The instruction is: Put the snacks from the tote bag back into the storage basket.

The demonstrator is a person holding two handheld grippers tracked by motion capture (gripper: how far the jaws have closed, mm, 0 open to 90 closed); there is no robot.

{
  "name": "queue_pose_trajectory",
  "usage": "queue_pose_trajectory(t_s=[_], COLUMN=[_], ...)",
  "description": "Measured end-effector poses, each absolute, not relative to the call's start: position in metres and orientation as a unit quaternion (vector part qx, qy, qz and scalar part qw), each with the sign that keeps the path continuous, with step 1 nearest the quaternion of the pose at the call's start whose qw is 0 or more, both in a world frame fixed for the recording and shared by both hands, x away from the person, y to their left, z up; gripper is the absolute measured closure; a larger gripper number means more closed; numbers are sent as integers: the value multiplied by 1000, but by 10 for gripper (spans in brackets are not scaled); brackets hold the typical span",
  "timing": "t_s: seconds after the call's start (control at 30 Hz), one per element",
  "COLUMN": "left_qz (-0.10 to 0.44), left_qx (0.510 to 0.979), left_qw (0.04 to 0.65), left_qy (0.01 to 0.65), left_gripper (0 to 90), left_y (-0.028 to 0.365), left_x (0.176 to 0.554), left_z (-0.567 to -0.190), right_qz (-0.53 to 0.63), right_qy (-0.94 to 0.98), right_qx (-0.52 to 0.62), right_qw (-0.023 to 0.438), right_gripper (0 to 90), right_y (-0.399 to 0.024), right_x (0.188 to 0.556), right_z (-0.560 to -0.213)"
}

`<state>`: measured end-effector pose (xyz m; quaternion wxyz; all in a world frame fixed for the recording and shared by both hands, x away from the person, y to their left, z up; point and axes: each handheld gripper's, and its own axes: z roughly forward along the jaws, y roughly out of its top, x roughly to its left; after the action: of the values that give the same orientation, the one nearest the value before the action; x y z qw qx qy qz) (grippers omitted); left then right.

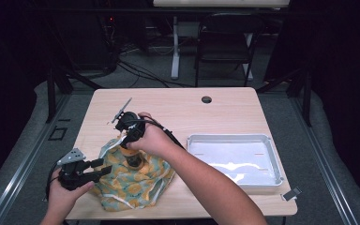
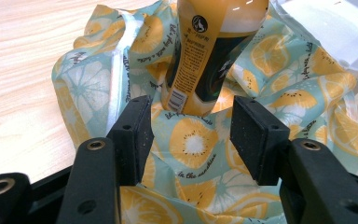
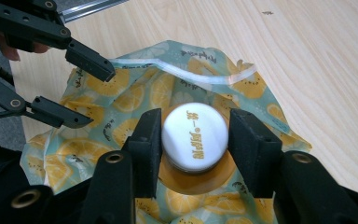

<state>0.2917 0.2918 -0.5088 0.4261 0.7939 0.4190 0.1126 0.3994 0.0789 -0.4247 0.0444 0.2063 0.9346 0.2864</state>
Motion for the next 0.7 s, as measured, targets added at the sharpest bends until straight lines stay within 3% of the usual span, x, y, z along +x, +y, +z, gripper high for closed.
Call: queue_pose_trajectory(t_s=[0.7], left_qz=[110], left_qx=[794], left_qw=[425], left_qy=[420], left_gripper=[508], left_y=[292], left_x=[292], left_z=[-510], right_qz=[278], right_qy=[935], right_qx=[213], right_qw=[56], right_gripper=[585], right_y=[84], right_x=[397], right_z=[-426])
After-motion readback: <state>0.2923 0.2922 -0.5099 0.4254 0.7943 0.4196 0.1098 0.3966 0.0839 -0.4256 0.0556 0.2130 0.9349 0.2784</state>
